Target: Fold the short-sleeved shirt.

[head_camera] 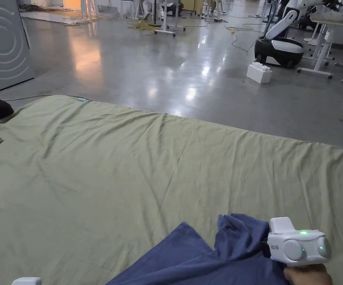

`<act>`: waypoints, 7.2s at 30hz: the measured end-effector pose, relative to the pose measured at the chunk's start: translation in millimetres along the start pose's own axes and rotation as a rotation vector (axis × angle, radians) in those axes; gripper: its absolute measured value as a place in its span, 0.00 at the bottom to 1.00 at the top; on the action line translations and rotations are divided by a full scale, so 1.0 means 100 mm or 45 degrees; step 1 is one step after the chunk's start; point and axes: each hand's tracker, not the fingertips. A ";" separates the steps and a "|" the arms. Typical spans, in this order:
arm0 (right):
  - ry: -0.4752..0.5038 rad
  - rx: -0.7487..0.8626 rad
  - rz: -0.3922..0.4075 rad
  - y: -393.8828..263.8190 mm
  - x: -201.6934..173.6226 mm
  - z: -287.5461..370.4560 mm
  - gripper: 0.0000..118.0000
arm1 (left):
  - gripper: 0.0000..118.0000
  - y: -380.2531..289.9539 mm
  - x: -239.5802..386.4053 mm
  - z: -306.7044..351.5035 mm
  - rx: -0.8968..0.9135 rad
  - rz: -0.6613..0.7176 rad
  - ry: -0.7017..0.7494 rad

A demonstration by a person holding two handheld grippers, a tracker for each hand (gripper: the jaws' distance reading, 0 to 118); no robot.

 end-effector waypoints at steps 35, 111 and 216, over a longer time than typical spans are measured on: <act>-0.571 1.045 -0.227 1.08 1.45 4.35 0.04 | 0.04 3.34 1.24 2.51 0.859 -0.146 -0.244; -0.411 0.298 -0.127 -3.32 -0.06 3.42 0.04 | 0.04 -1.02 0.14 1.36 0.336 -0.308 -0.205; -0.312 0.248 -0.295 -2.97 -0.03 3.24 0.22 | 0.06 -0.61 0.17 0.92 -0.142 -0.156 -0.265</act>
